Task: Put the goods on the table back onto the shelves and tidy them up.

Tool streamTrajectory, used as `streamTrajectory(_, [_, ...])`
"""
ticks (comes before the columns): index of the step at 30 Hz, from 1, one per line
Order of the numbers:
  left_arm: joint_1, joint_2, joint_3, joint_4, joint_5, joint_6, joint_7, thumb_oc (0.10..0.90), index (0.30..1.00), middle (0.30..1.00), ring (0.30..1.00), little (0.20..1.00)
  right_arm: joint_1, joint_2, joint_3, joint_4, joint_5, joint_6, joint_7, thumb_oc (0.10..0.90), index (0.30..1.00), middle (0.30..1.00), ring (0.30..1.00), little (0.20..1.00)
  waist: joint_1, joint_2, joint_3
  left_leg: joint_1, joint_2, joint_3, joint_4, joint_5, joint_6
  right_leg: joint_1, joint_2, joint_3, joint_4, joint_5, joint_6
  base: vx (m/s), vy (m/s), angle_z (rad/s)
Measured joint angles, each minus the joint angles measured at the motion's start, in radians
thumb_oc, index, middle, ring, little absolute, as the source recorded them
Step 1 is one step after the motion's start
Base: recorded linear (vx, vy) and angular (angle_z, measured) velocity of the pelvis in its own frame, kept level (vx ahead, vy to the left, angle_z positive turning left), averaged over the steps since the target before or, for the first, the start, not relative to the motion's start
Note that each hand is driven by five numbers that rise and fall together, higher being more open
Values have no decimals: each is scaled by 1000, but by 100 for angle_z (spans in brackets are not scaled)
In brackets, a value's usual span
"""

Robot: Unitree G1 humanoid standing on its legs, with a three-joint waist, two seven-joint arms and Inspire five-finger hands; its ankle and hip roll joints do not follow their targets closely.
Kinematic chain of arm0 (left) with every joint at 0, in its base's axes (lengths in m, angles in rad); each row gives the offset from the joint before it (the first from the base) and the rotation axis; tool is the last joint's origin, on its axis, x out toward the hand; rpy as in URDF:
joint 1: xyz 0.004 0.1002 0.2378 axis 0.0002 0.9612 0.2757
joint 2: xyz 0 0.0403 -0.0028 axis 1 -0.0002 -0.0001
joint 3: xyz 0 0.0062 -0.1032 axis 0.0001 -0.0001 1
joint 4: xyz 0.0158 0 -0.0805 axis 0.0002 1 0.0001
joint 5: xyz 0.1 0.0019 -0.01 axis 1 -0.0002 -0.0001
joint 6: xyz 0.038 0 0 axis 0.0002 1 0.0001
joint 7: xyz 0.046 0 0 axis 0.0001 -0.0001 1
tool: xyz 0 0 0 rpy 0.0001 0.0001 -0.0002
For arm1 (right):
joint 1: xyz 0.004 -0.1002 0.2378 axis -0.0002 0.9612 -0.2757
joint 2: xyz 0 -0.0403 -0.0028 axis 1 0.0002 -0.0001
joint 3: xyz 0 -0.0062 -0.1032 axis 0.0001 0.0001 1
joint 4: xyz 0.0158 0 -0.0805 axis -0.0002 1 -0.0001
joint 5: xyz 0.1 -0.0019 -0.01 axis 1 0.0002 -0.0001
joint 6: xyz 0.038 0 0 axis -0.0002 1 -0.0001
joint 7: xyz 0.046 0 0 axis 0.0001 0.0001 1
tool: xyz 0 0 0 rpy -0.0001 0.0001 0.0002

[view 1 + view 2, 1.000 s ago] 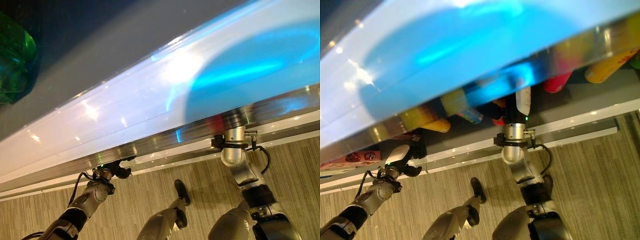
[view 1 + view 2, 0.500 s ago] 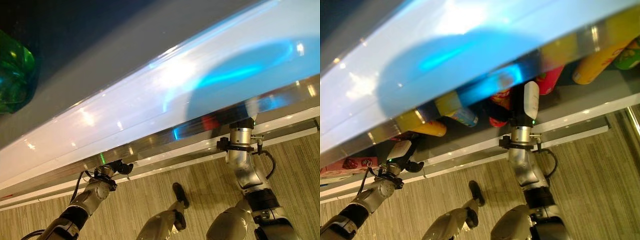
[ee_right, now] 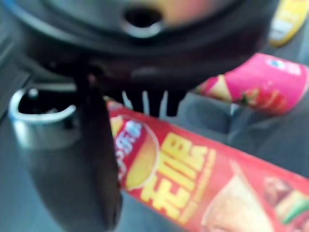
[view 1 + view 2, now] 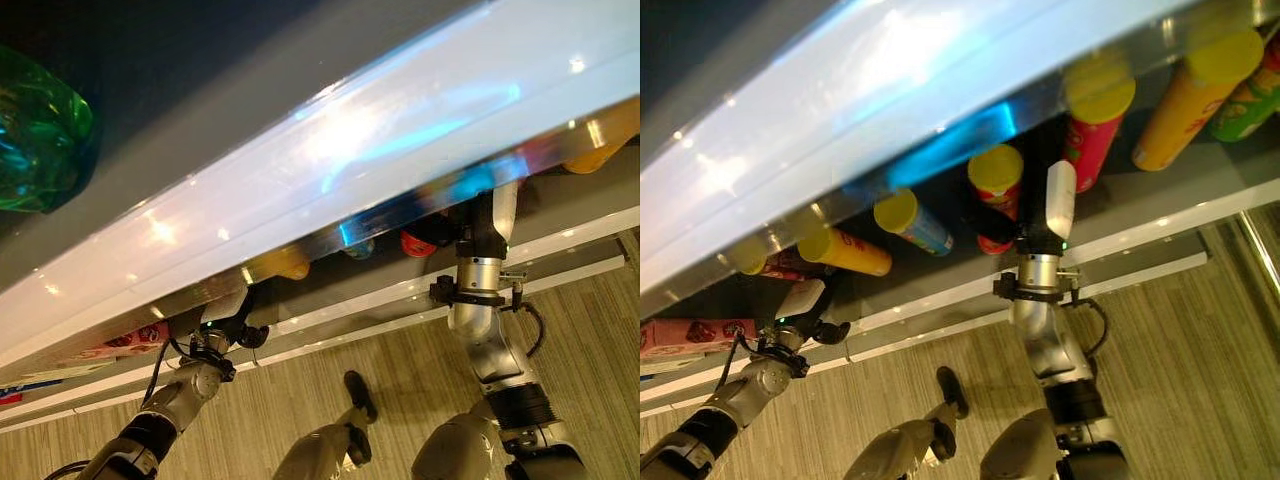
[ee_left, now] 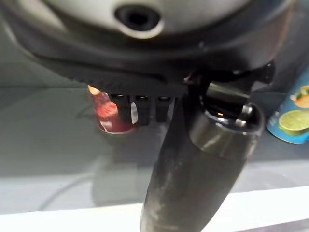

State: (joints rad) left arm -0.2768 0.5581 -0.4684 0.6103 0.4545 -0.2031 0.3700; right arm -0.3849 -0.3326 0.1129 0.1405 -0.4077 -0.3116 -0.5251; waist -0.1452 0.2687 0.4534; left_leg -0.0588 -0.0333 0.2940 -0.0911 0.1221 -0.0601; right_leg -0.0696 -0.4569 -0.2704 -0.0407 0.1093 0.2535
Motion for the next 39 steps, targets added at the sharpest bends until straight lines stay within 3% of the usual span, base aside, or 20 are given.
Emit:
streamTrajectory(23, [27, -2, 1, -2, 19, 0, 16, 800, 900, 900, 900, 900, 40, -3, -5, -92, 3, -1, 1, 800, 900, 900, 900, 900, 14, -20, 10, 24, 6, -21, 0, 0, 0, 51, 11, -31, 0, 4, -1, 14, -3, 4])
streamTrajectory(25, [38, -14, 8, 5, 20, 1, 17, 800, 900, 900, 900, 900, 57, -2, -16, -121, 2, 5, 5, 800, 900, 900, 900, 900, 23, -28, 10, 34, 20, -36, 0, 0, 0, 81, 27, -60, -6, 7, -5, 124, -6, 23])
streamTrajectory(34, [99, -16, 20, 13, 20, 2, 32, 800, 900, 900, 900, 900, 62, 31, -55, -247, -7, 1, 8, 800, 900, 900, 900, 900, 27, -98, -20, 47, 35, -37, 0, 0, 0, 96, 38, -63, -10, 14, -15, 59, 1, 2])
streamTrajectory(39, [115, -25, 21, 27, 21, 4, 33, 800, 900, 900, 900, 900, 65, 27, -70, -250, -15, 2, 8, 800, 900, 900, 900, 900, 27, -103, -36, 52, 35, -36, 0, -1, -1, 102, 43, -64, -12, 20, -22, 71, 0, 2])
